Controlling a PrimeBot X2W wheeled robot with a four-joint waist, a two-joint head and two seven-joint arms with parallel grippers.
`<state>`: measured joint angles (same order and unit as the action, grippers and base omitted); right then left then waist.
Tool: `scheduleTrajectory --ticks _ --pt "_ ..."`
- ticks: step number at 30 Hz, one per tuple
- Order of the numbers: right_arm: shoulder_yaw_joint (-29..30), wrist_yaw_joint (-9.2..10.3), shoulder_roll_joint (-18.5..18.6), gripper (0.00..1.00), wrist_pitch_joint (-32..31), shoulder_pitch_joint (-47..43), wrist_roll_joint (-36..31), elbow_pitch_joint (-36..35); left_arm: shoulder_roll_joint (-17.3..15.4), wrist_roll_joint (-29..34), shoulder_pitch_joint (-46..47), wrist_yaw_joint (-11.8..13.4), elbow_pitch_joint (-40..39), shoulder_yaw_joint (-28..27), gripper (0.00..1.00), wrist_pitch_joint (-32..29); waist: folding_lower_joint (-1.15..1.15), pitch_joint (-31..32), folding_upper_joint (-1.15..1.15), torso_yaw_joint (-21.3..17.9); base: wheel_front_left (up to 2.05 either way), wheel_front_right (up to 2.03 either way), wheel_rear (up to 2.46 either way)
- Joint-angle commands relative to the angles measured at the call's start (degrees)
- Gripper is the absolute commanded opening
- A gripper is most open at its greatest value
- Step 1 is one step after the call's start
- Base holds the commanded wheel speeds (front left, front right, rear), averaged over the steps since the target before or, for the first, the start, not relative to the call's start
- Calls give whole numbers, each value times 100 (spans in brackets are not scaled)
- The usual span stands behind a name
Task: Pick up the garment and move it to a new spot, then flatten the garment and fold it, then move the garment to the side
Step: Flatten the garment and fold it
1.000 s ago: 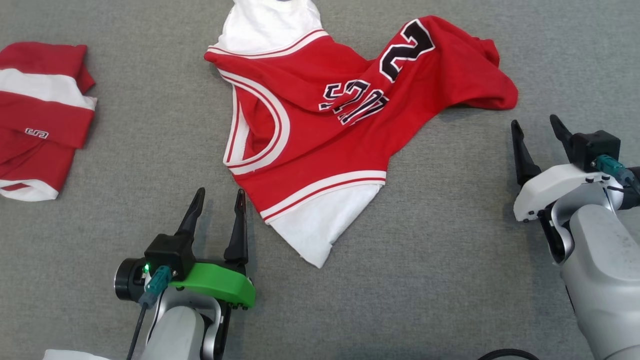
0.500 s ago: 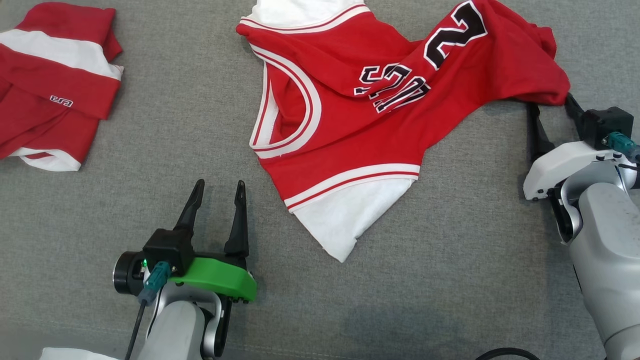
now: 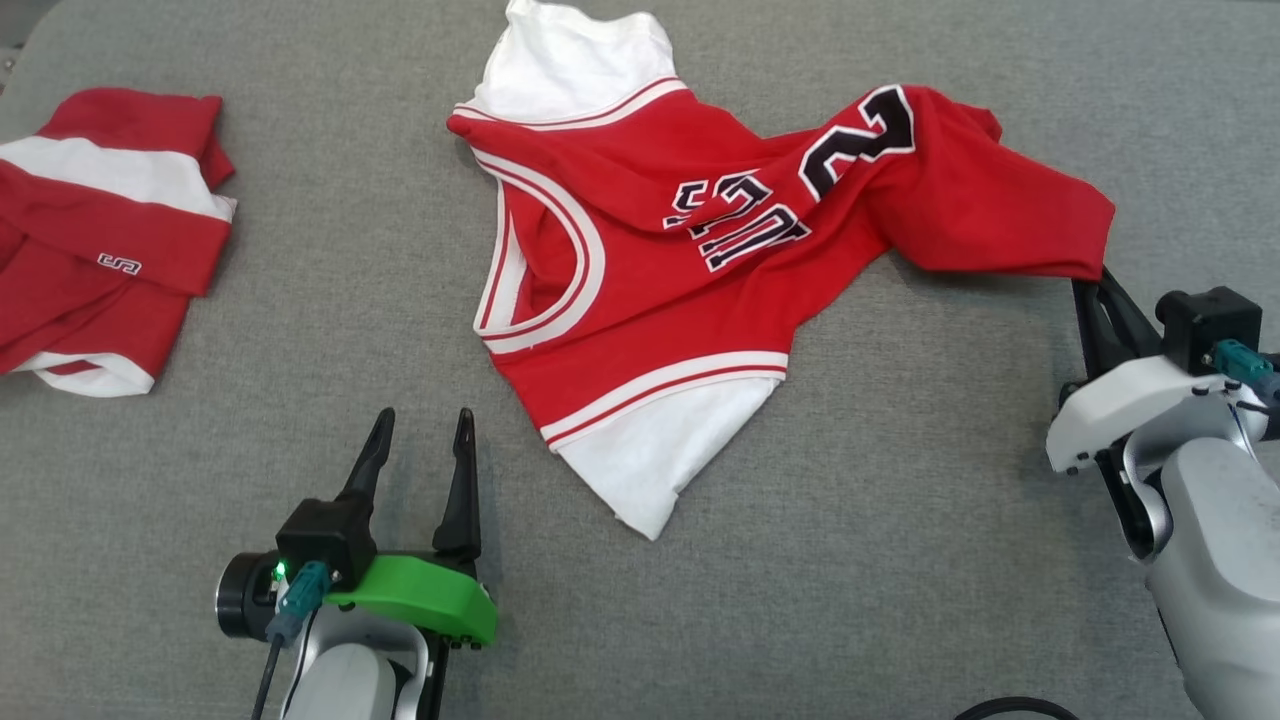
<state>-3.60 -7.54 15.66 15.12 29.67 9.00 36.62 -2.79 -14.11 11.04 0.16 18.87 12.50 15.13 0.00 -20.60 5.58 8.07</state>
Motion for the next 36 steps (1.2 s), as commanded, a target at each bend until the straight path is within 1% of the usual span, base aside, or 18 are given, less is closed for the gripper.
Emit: scheduleTrajectory --ticks 1,5,7,10,13,17,18,19,21,23,24,25,26,28,32,36 --pt "-21 10 62 0 0 -163 24 -62 -22 23 -119 -17 29 -45 100 1 0 472 0 -386 0 0 0" --pt "-183 10 280 0 0 -571 128 -217 -20 -3 -297 -60 105 -89 100 1 0 862 0 -637 0 0 0" --pt "-233 10 459 0 0 -745 157 -241 -21 -40 -379 -59 128 -84 100 1 0 999 0 -707 0 0 0" --pt "-128 10 613 0 0 -1029 240 -265 -20 -79 -473 -49 145 -62 100 1 0 1155 0 -755 0 0 0" --pt "62 10 678 0 0 -1328 210 -260 -21 -82 -568 -81 171 -56 100 1 0 1273 0 -744 0 0 0" --pt "271 10 634 0 0 -1597 99 -307 -20 -6 -688 -102 204 -122 100 1 0 1354 0 -711 0 0 0" --pt "343 10 618 24 0 -1647 48 -314 -20 2 -714 -98 213 -143 100 1 0 1365 0 -701 0 0 0" --pt "419 10 622 100 0 -1685 -76 -334 -20 15 -730 -107 226 -166 100 1 0 1373 0 -689 0 0 0" --pt "565 10 568 100 0 -1770 -302 -329 -20 30 -753 -121 249 -191 100 1 0 1396 0 -656 0 0 0" --pt "865 10 436 100 0 -1823 -493 -439 -21 35 -764 -126 260 -210 100 1 0 1408 0 -628 0 0 0" --pt "865 10 436 100 0 -1823 -493 -439 -21 35 -764 -126 260 -210 100 1 0 1408 0 -628 0 0 0" --pt "1177 10 260 100 6 -1897 -599 -735 -20 38 -775 -102 244 -215 100 1 0 1413 0 -606 0 0 0" --pt "1177 10 260 100 6 -1897 -599 -735 -20 38 -775 -102 244 -215 100 1 0 1413 0 -606 0 0 0" --pt "1376 10 44 100 6 -1988 -646 -1078 -20 57 -787 -73 206 -243 100 1 0 1415 0 -607 0 0 0" --pt "1465 10 -311 100 7 -2059 -637 -1696 -20 123 -797 -56 118 -341 100 1 0 1431 0 -653 0 0 0" --pt "1385 10 -544 100 7 -2133 -603 -2125 -20 184 -783 -84 -3 -396 100 1 0 1471 0 -706 0 0 0"
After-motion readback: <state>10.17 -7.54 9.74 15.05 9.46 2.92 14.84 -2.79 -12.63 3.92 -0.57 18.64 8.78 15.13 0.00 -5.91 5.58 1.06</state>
